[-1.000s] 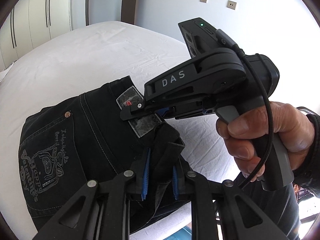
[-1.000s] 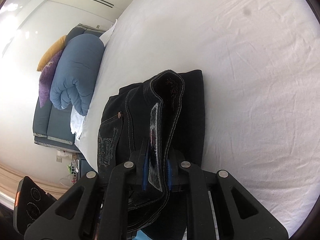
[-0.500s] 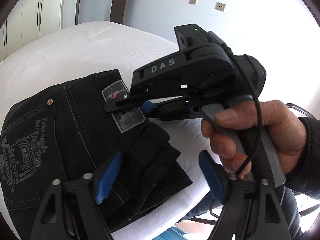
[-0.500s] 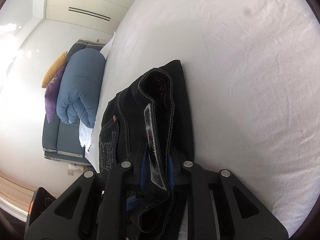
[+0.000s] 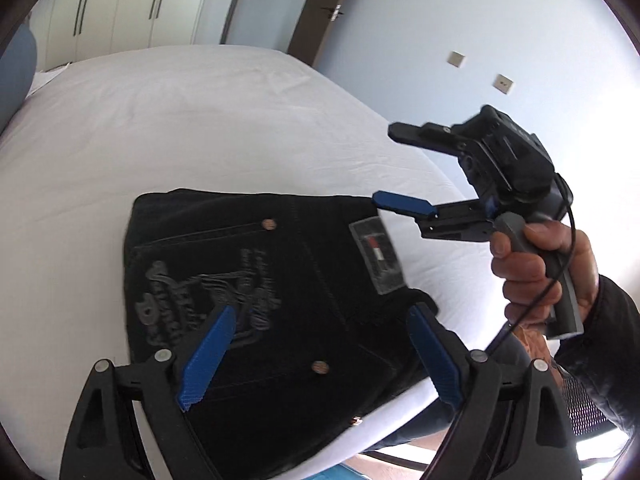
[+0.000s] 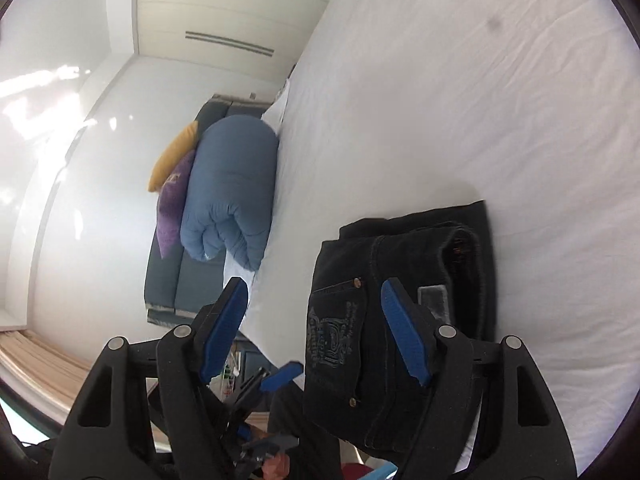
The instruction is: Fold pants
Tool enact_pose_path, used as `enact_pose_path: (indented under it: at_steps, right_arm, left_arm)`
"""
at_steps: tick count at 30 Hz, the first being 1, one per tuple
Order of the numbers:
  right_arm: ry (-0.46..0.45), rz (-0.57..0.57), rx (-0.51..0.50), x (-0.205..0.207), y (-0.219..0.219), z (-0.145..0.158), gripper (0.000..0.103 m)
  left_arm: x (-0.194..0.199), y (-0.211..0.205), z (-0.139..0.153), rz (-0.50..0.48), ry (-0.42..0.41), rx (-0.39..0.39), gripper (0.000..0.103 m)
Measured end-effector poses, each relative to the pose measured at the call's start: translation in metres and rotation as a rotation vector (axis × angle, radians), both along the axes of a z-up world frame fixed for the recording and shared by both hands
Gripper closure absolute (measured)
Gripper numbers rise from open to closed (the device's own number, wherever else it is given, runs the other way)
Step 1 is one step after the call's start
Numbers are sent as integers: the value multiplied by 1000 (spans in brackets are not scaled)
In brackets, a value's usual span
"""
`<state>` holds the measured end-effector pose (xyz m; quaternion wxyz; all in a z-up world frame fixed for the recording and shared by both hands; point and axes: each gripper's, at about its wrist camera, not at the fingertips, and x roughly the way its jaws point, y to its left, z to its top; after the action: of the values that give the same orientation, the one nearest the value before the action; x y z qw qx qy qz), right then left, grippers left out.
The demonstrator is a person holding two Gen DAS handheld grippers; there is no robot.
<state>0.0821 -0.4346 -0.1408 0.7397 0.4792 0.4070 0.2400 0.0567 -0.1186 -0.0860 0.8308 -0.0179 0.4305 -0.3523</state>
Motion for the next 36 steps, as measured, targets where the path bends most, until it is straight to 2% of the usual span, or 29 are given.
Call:
enact_pose_path:
  at_steps: [3, 5, 7, 9, 12, 15, 19, 23, 25, 27, 31, 34, 36]
  right_arm:
    - [86, 29, 4, 15, 14, -34, 34]
    - [146, 27, -12, 16, 22, -59, 44]
    - [104, 15, 14, 1, 18, -64, 47]
    - [121, 62, 35, -18, 20, -67, 47]
    - [110, 154, -79, -50, 37, -60, 47]
    - [111, 127, -84, -74, 36, -54, 47]
    - [120, 95, -96, -90, 34, -53, 46]
    - [131, 85, -84, -88, 35, -57, 47]
    - [130, 87, -81, -88, 34, -59, 47]
    - [127, 92, -99, -87, 35, -59, 47]
    - [121, 88, -126, -90, 37, -45, 46]
    - [41, 92, -117, -89, 45, -19, 45]
    - [26, 109, -136, -90, 52, -13, 45]
  left_arm:
    - [14, 8, -19, 13, 34, 39, 14]
    - [18, 11, -40, 12, 93, 64, 14]
    - [17, 13, -53, 22, 117, 50, 14]
    - [10, 14, -53, 23, 97, 57, 14]
    - [1, 11, -45, 2, 70, 82, 14]
    - [5, 17, -25, 7, 38, 67, 14]
    - [42, 23, -16, 31, -2, 93, 14]
    - [76, 12, -39, 18, 38, 153, 14]
    - [79, 0, -57, -1, 46, 224, 11]
    - [73, -7, -57, -10, 9, 247, 4]
    - [69, -5, -52, 10, 13, 249, 4]
    - [64, -7, -53, 4, -3, 272, 4]
    - [62, -6, -54, 5, -11, 278, 4]
